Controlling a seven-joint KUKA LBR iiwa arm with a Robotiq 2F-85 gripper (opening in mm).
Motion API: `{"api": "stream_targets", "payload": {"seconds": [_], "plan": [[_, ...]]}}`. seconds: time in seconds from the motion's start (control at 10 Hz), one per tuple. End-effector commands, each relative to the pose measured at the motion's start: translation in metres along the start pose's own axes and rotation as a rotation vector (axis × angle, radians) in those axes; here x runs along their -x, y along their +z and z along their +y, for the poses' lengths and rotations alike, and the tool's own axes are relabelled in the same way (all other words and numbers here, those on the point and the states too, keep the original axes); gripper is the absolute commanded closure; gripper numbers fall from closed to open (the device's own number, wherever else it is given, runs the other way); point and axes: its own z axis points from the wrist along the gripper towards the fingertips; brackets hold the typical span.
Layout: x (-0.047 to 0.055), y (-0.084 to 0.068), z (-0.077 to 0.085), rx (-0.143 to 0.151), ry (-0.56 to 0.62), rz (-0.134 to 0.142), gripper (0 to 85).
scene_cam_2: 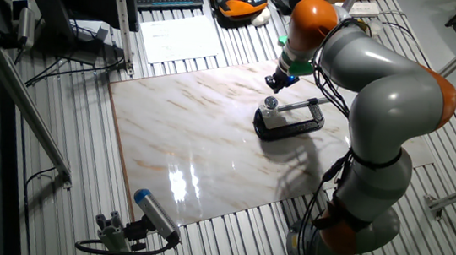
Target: Unscrew the lid from the jar
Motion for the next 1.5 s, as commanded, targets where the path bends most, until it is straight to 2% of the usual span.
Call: {"api": "stream_targets", "payload": {"seconds": [0.0, 0.3, 0.7, 0.9, 1.1, 1.2, 1.3, 1.4], "plan": [[0.000, 0.002, 0.000, 0.000, -0.001, 0.000, 85.0], [0.002, 0.014, 0.000, 0.003, -0.006, -0.012, 85.0], [0.004, 0.021, -0.001, 0.008, -0.005, -0.012, 85.0], [0.004, 0.023, -0.001, 0.018, 0.002, -0.007, 85.0], [0.003, 0.024, 0.000, 0.007, 0.019, -0.001, 85.0], [0.004, 0.024, 0.001, 0.012, 0.030, 0.008, 85.0], [0.005, 0.023, 0.003, -0.002, 0.040, 0.015, 85.0], [0.006, 0.023, 0.004, -0.003, 0.057, 0.026, 85.0]]}}
